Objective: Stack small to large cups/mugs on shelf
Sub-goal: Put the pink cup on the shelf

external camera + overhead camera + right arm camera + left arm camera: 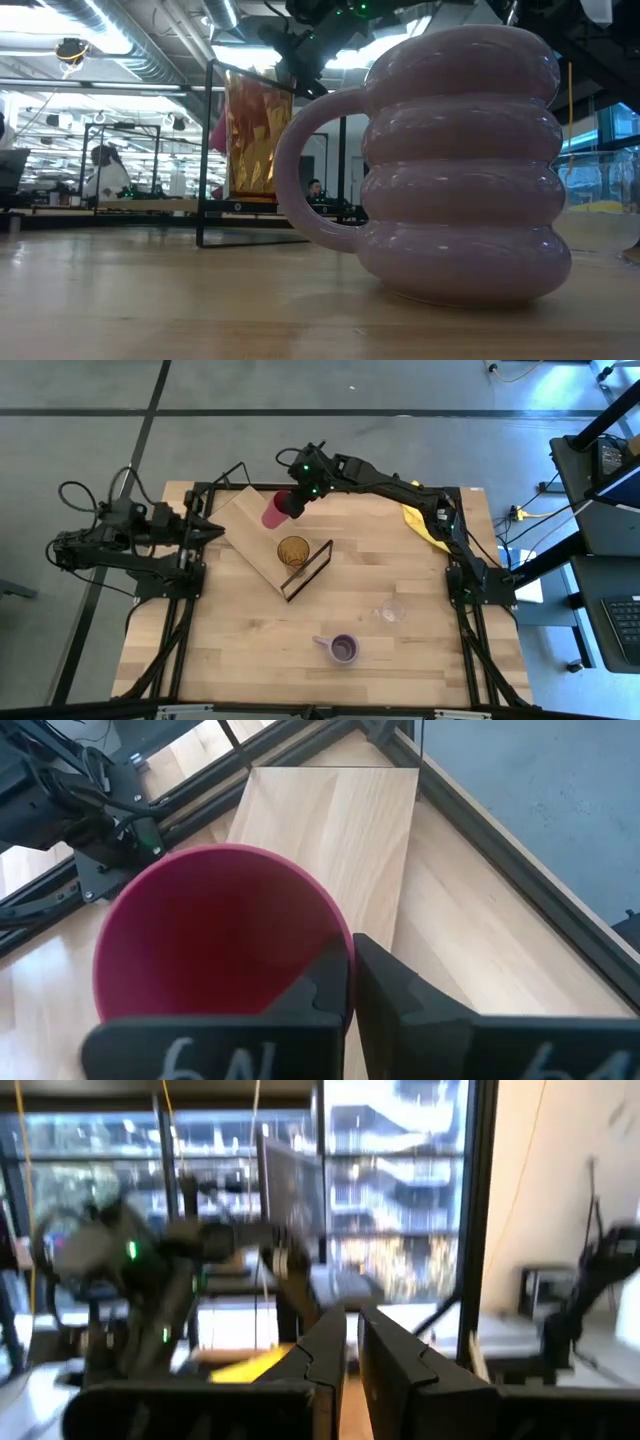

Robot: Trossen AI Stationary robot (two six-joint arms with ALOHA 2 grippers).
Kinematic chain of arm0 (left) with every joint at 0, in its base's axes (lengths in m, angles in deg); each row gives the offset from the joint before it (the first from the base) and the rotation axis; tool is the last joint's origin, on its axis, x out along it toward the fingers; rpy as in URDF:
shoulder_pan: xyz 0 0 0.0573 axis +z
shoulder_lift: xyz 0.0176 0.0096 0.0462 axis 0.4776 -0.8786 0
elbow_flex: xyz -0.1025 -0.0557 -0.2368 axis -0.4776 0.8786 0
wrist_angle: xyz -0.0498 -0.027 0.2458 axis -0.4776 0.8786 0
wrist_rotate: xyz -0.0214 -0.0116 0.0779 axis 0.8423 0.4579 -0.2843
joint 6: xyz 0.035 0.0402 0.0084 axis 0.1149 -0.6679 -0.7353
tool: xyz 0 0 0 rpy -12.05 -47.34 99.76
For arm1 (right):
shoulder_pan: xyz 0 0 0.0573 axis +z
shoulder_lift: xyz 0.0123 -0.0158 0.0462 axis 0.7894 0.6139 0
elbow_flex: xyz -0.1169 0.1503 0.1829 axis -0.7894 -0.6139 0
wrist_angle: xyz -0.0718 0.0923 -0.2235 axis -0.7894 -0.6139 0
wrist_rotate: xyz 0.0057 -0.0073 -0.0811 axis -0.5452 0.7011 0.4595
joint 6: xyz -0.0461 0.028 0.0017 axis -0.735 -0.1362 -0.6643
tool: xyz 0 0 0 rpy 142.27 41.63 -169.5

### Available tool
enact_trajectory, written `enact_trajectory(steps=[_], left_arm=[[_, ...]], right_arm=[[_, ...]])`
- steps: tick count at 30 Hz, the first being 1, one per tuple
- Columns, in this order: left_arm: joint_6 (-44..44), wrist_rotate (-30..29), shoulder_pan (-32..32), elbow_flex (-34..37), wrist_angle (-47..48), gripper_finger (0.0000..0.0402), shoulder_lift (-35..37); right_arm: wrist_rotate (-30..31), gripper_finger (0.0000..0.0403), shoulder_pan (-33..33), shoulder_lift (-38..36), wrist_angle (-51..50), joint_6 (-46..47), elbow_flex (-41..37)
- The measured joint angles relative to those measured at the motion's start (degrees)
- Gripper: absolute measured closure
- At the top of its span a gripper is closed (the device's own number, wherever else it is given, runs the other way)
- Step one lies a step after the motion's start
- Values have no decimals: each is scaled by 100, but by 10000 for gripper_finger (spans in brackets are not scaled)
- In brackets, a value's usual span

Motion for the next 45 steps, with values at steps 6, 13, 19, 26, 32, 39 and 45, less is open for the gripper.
enact_trajectory(steps=[6, 13, 19, 26, 32, 39, 45], left_arm=[[443, -22, 1, 0, -1339, 374, -2], [1259, -286, 2, -15, -3600, 374, 10], [1475, -561, 2, -19, -3239, 376, -162], [955, -1409, 109, -1857, 1369, 382, -733], [-86, -1484, 278, -3402, 4224, 382, -2017], [-1251, -1121, 722, -4561, 6009, 382, -3688], [-2458, -776, 1488, -5190, 6381, 389, -4828]], right_arm=[[7, 392, 0, 2, 2, 39, 0], [11, 392, 0, 0, -15, 175, 2], [13, 392, 0, 2, -13, 176, 2], [-137, 392, 0, 2, -22, 168, 2], [-249, 392, 0, 2, -23, -237, 2], [-625, 392, 22, 2, -19, -896, 2], [-670, 392, 88, 2, 23, -1310, 7]])
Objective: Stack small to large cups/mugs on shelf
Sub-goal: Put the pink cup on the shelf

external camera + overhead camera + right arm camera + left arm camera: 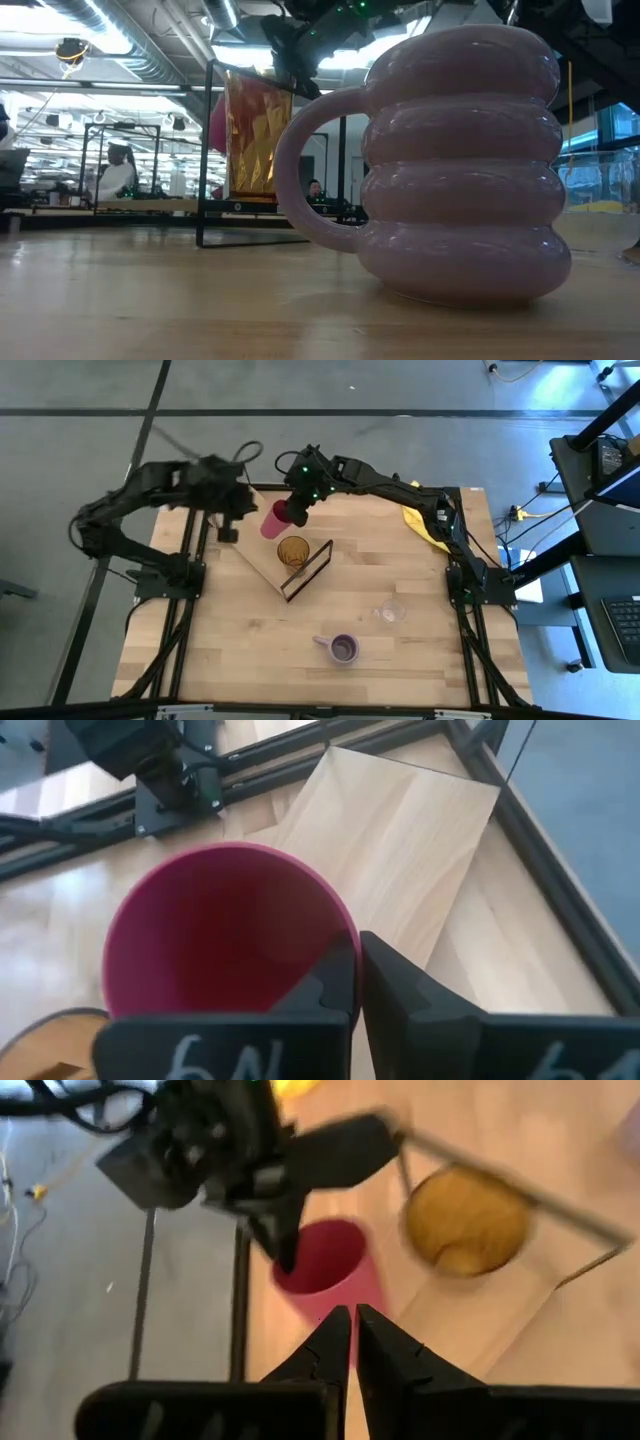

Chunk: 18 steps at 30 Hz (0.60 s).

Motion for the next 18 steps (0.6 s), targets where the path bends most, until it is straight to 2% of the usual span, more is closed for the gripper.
enact_trajectory(steps=[7, 11, 18], left_arm=[[-1302, 443, 762, -391, 433, 400, -711], [-1413, 922, 957, -445, 353, 401, -993], [-1773, 926, 889, -452, 348, 401, -1230]], right_arm=[[257, 392, 103, 2, 34, -922, 0], [287, 392, 94, 2, 54, -1133, 0], [249, 392, 49, 2, 75, -1367, 0]])
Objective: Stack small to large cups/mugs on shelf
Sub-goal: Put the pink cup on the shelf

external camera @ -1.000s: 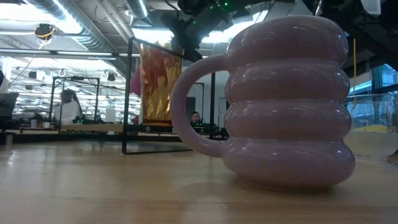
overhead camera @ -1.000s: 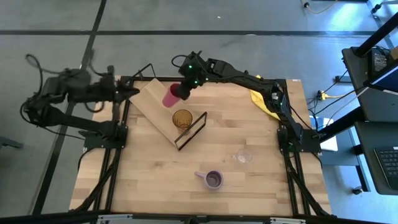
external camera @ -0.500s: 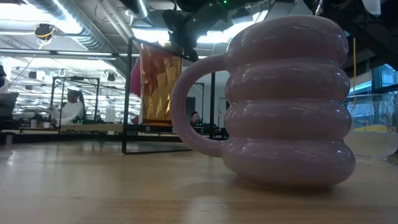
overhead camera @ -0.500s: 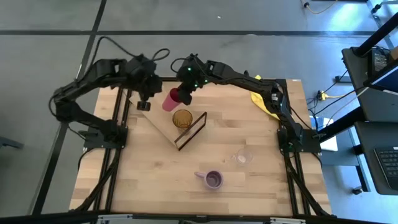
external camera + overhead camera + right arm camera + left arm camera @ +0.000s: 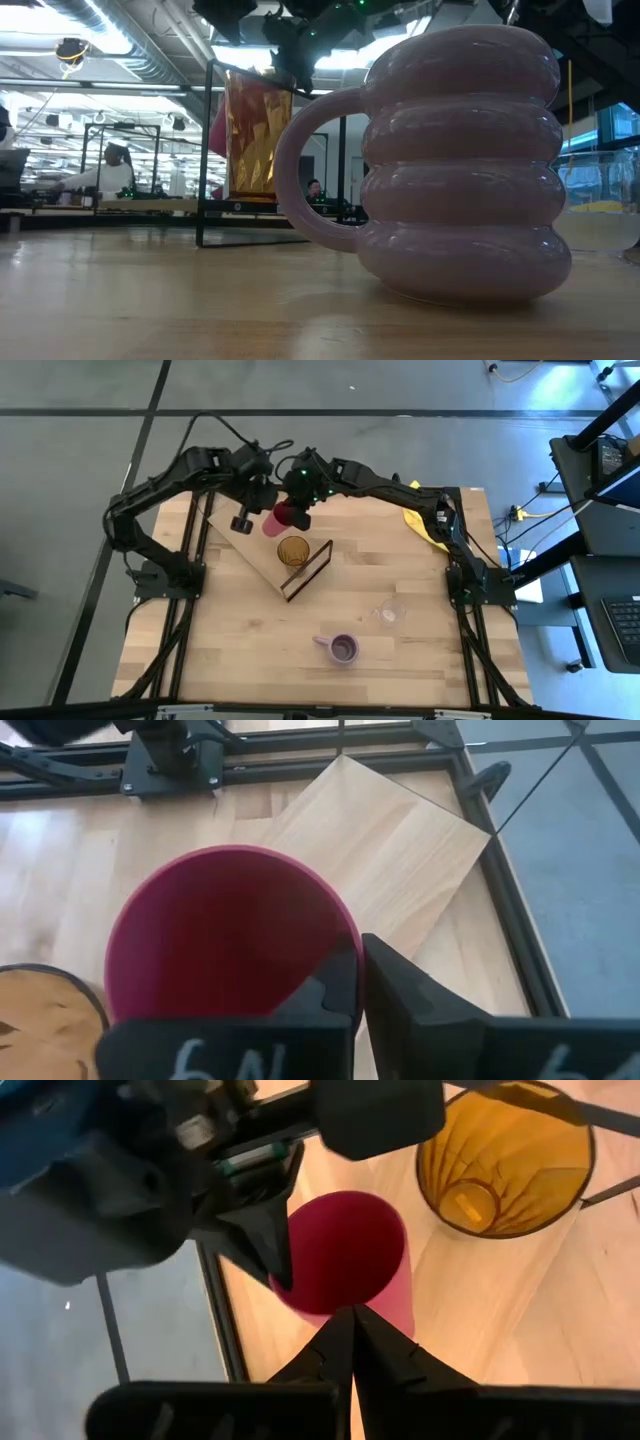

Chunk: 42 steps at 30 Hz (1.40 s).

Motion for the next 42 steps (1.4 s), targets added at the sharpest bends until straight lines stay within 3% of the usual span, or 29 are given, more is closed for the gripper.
enact_trajectory(steps=[11, 20, 27, 32, 38, 42], left_arm=[[455, -296, 9, 0, 0, 399, -63], [857, -212, 572, 25, -19, 400, 312], [895, 138, 947, 959, -778, 400, 705], [917, 172, 1552, 1912, -1747, 397, 970], [1421, 1244, 2695, 2698, -2891, 400, 1083], [2213, 2166, 3339, 3161, -3358, 398, 996]], right_arm=[[-223, 359, -177, 0, 10, 305, 0], [-311, 398, -355, 0, 58, 427, 0], [-293, 376, -382, 0, 200, 501, 0], [94, 376, -582, 0, 258, 1130, 0], [117, 397, -796, 0, 48, 1963, 0], [-455, 399, -877, 16, -95, 3035, 0]])
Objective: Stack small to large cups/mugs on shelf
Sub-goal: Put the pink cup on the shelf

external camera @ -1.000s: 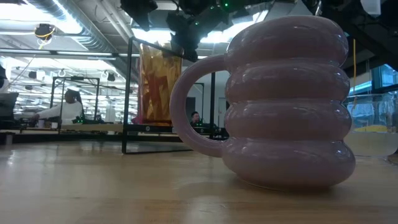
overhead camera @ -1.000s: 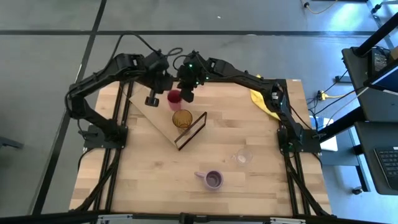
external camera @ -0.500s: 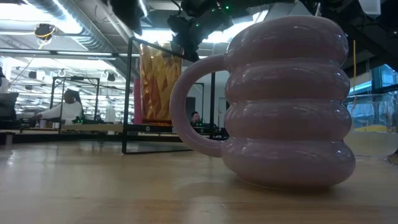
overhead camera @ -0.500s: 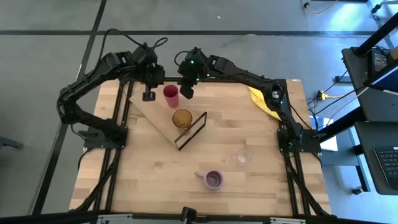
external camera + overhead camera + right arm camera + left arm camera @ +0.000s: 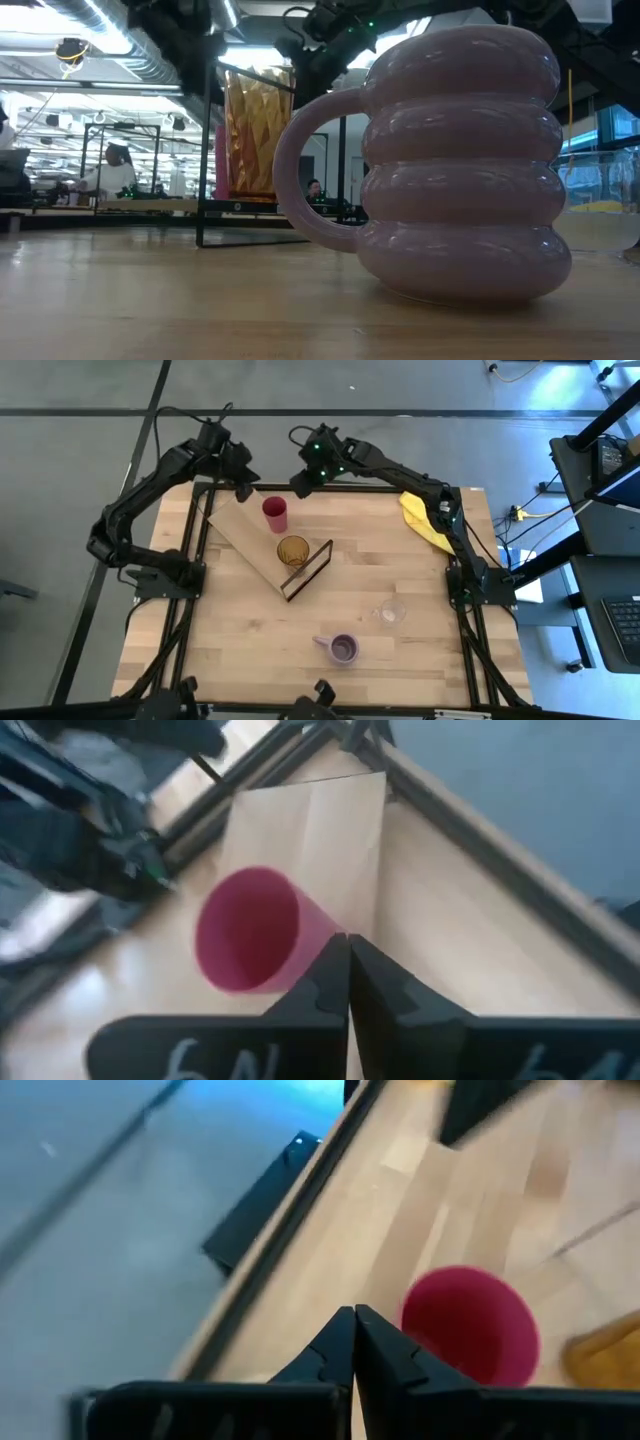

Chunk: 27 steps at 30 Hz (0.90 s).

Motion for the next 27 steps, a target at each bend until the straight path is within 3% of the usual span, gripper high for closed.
enact_trajectory(steps=[7, 17, 27], left_arm=[[1083, 889, 341, 727, -780, 397, -41], [1852, 849, 392, 1586, -1402, 397, -114], [2386, 1206, 289, 2334, -2063, 396, -114]], right_arm=[[-458, 399, -45, 231, 437, 1144, -2], [-1011, 401, -63, 873, 817, 1690, -7], [-1257, 400, -74, 1238, 799, 1766, -3]])
